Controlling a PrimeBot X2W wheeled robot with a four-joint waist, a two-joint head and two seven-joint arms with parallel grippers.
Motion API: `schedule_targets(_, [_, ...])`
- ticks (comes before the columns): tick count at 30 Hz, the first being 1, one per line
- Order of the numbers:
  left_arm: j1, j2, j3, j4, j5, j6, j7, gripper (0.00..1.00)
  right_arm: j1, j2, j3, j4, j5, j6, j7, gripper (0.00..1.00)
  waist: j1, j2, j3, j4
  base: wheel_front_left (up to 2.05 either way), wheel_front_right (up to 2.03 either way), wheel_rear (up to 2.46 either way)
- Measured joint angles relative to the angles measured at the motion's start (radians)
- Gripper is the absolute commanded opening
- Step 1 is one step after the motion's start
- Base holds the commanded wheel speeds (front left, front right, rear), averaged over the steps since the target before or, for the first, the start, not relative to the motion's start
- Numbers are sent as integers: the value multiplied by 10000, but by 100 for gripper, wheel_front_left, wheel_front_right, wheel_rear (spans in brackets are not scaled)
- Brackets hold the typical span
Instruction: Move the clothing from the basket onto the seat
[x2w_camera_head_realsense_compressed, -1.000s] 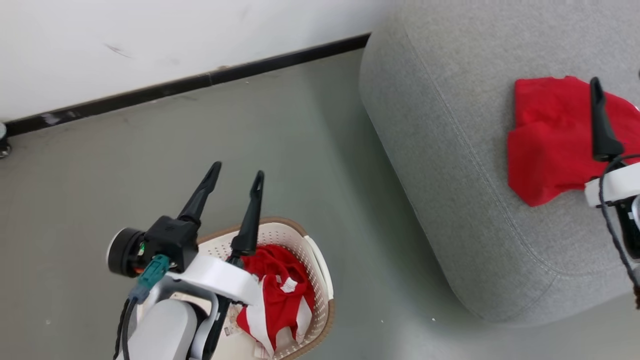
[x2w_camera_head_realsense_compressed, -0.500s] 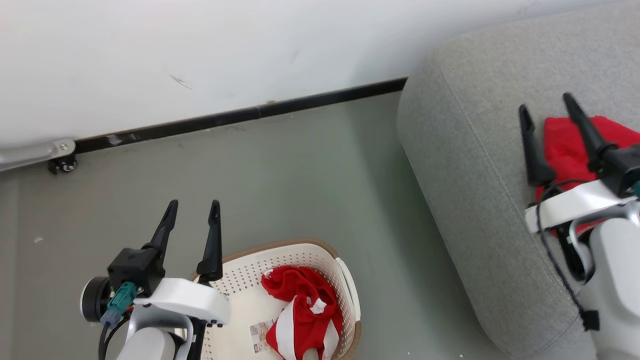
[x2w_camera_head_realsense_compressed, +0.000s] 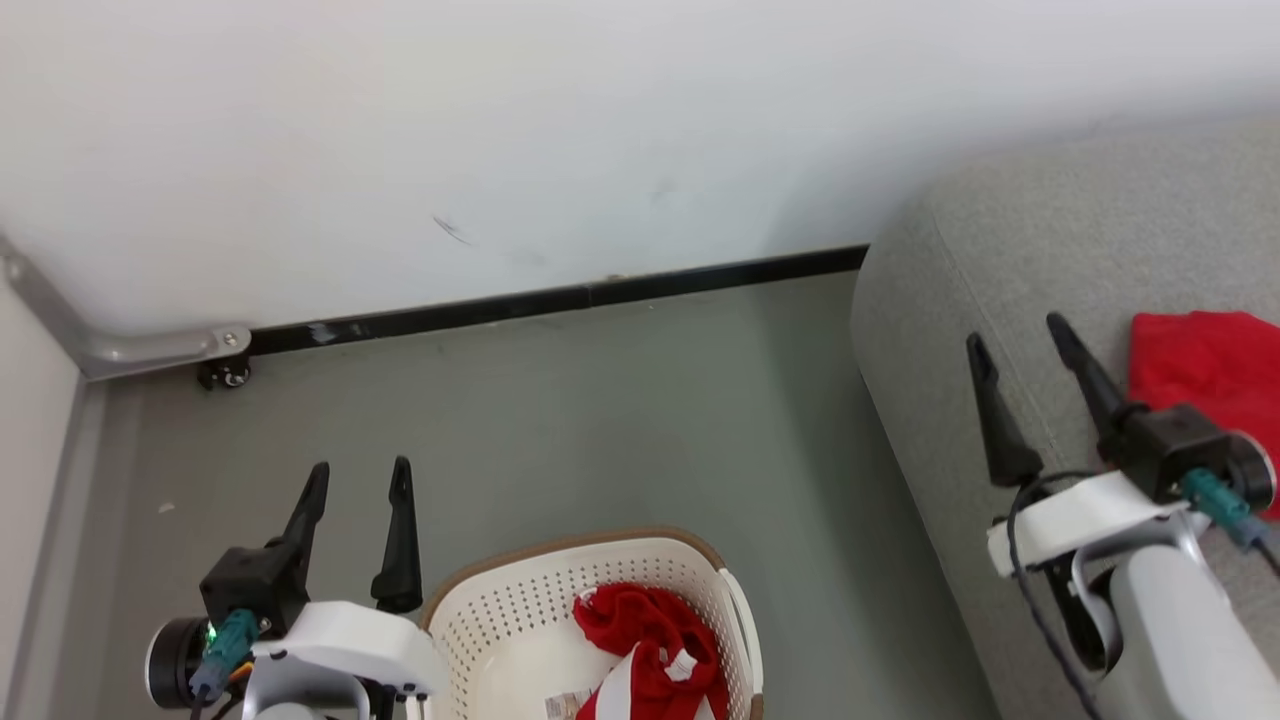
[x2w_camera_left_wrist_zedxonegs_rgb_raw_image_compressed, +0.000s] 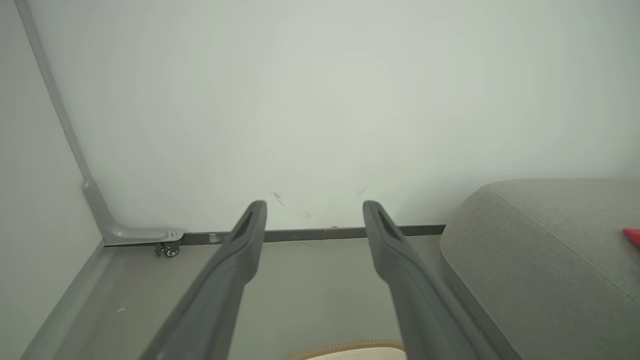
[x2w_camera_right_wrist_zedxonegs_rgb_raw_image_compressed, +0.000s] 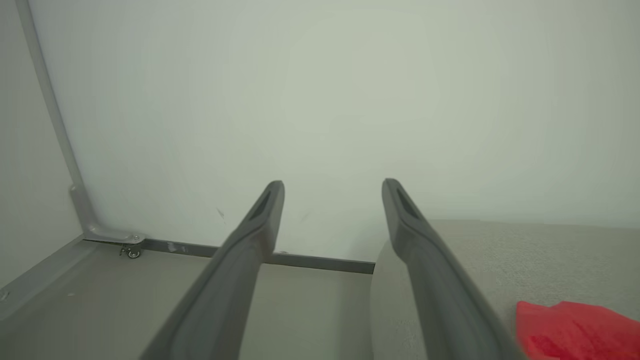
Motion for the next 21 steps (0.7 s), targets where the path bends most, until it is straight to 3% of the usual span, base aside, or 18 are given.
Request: schedule_targets(21, [1126, 0, 245, 244, 113, 176, 0, 100, 2147, 771, -261, -426, -169, 0, 151, 100, -1, 0, -1271, 639, 0, 0, 0])
